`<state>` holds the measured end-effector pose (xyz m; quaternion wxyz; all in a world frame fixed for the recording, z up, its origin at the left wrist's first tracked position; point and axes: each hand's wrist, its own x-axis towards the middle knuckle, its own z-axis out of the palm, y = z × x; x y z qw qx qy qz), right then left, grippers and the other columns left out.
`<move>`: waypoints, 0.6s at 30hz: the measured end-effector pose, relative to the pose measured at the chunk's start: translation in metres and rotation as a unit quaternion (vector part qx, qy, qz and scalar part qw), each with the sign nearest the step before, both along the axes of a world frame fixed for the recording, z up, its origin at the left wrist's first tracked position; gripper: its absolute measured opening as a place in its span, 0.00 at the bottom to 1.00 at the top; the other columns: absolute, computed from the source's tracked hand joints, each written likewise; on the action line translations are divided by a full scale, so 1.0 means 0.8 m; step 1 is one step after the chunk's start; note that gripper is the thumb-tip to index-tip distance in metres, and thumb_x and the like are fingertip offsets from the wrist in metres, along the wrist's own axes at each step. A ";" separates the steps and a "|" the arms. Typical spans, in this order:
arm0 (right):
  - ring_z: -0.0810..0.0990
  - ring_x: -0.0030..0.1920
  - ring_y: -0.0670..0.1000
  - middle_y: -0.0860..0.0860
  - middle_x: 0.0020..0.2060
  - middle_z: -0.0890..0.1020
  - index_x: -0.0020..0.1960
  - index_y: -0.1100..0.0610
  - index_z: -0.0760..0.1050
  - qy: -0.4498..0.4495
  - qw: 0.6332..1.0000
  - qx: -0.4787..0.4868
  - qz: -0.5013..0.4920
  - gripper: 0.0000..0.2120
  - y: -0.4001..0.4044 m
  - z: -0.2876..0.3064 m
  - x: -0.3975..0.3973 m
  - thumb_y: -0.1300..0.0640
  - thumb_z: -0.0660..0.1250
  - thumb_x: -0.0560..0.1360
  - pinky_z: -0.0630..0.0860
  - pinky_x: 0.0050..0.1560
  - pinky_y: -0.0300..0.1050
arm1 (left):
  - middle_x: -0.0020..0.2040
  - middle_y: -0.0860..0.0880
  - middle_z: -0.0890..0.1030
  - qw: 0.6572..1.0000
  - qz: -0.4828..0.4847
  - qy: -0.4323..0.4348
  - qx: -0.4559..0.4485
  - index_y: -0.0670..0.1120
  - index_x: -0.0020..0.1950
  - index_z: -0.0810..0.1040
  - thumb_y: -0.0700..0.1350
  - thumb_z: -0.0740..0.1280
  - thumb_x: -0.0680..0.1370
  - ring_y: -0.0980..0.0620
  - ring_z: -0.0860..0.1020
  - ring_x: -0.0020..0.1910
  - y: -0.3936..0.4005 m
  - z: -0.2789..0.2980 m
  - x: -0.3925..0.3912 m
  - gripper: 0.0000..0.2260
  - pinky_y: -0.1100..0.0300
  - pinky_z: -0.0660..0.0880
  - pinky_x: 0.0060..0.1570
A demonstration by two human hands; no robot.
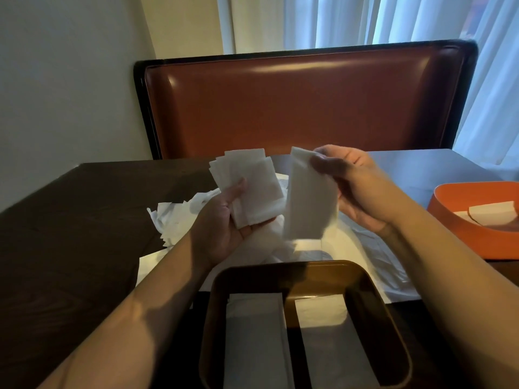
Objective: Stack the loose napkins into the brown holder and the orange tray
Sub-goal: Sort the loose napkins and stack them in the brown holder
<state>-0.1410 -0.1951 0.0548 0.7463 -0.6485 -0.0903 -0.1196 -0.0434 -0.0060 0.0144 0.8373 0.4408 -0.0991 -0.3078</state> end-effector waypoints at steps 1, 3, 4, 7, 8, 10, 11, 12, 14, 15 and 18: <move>0.82 0.42 0.46 0.51 0.41 0.84 0.51 0.59 0.80 0.004 1.000 -0.004 -0.002 0.08 0.005 -0.001 0.002 0.58 0.66 0.75 0.80 0.41 0.38 | 0.57 0.42 0.83 1.000 -0.015 -0.004 0.004 0.44 0.66 0.72 0.47 0.63 0.81 0.43 0.83 0.53 0.000 0.001 -0.001 0.15 0.47 0.82 0.43; 0.82 0.43 0.49 0.51 0.43 0.84 0.50 0.58 0.81 -0.015 0.994 -0.071 -0.078 0.05 0.014 -0.009 0.011 0.59 0.68 0.76 0.80 0.43 0.39 | 0.53 0.43 0.85 0.999 -0.043 -0.008 0.006 0.45 0.64 0.74 0.49 0.61 0.81 0.44 0.84 0.51 0.000 0.001 -0.003 0.14 0.46 0.83 0.46; 0.83 0.45 0.48 0.51 0.44 0.84 0.49 0.57 0.82 -0.027 0.984 -0.115 -0.133 0.04 0.019 -0.015 0.017 0.59 0.69 0.75 0.79 0.45 0.39 | 0.52 0.43 0.84 0.999 -0.053 -0.010 0.007 0.46 0.63 0.74 0.50 0.61 0.81 0.43 0.83 0.52 -0.001 0.002 -0.004 0.14 0.45 0.82 0.48; 0.82 0.49 0.43 0.50 0.48 0.83 0.49 0.56 0.81 -0.028 0.964 -0.170 -0.202 0.04 0.026 -0.032 0.031 0.59 0.71 0.75 0.78 0.47 0.35 | 0.51 0.42 0.82 0.998 -0.058 -0.011 0.020 0.47 0.59 0.73 0.51 0.63 0.77 0.43 0.81 0.51 -0.004 0.004 -0.009 0.14 0.46 0.81 0.46; 0.82 0.49 0.45 0.51 0.48 0.83 0.50 0.56 0.81 -0.023 0.965 -0.170 -0.201 0.04 0.028 -0.037 0.033 0.60 0.71 0.75 0.79 0.48 0.36 | 0.50 0.43 0.82 0.998 -0.057 -0.013 0.026 0.47 0.58 0.73 0.51 0.63 0.77 0.44 0.81 0.49 -0.004 0.004 -0.009 0.13 0.47 0.82 0.44; 0.83 0.48 0.48 0.54 0.48 0.84 0.50 0.57 0.81 -0.028 0.961 -0.174 -0.211 0.04 0.030 -0.040 0.035 0.61 0.71 0.75 0.81 0.49 0.39 | 0.45 0.44 0.83 0.998 -0.055 -0.020 0.034 0.48 0.56 0.73 0.52 0.61 0.80 0.46 0.82 0.45 -0.005 0.003 -0.008 0.10 0.49 0.82 0.40; 0.83 0.47 0.47 0.54 0.47 0.84 0.50 0.58 0.81 -0.033 0.959 -0.175 -0.221 0.04 0.030 -0.040 0.035 0.61 0.71 0.75 0.81 0.49 0.38 | 0.43 0.45 0.84 0.998 -0.056 -0.022 0.034 0.48 0.56 0.73 0.52 0.60 0.81 0.47 0.83 0.43 -0.005 0.002 -0.008 0.10 0.50 0.82 0.39; 0.83 0.46 0.46 0.54 0.47 0.84 0.50 0.59 0.82 -0.038 0.957 -0.175 -0.228 0.04 0.030 -0.039 0.035 0.62 0.71 0.75 0.80 0.48 0.37 | 0.41 0.46 0.85 0.997 -0.059 -0.023 0.033 0.48 0.56 0.73 0.53 0.59 0.81 0.47 0.83 0.41 -0.005 0.002 -0.007 0.10 0.50 0.82 0.39; 0.82 0.46 0.44 0.52 0.47 0.84 0.52 0.61 0.82 -0.049 0.951 -0.180 -0.248 0.07 0.030 -0.037 0.035 0.61 0.71 0.75 0.79 0.47 0.36 | 0.40 0.46 0.86 0.997 -0.070 -0.030 0.024 0.48 0.56 0.74 0.53 0.58 0.81 0.48 0.85 0.40 -0.003 0.001 -0.007 0.11 0.50 0.83 0.38; 0.81 0.46 0.42 0.50 0.46 0.84 0.52 0.61 0.82 -0.056 0.947 -0.181 -0.259 0.07 0.030 -0.036 0.034 0.61 0.70 0.76 0.79 0.47 0.35 | 0.40 0.46 0.86 0.996 -0.079 -0.035 0.020 0.47 0.57 0.73 0.53 0.57 0.82 0.48 0.85 0.39 -0.002 0.001 -0.007 0.12 0.50 0.83 0.37; 0.81 0.44 0.39 0.44 0.43 0.83 0.50 0.57 0.82 -0.064 0.953 -0.121 -0.269 0.04 0.030 -0.034 0.035 0.62 0.70 0.76 0.78 0.45 0.33 | 0.39 0.47 0.86 0.992 -0.102 -0.061 0.031 0.47 0.57 0.73 0.55 0.55 0.82 0.49 0.85 0.38 -0.001 -0.001 -0.006 0.14 0.52 0.82 0.34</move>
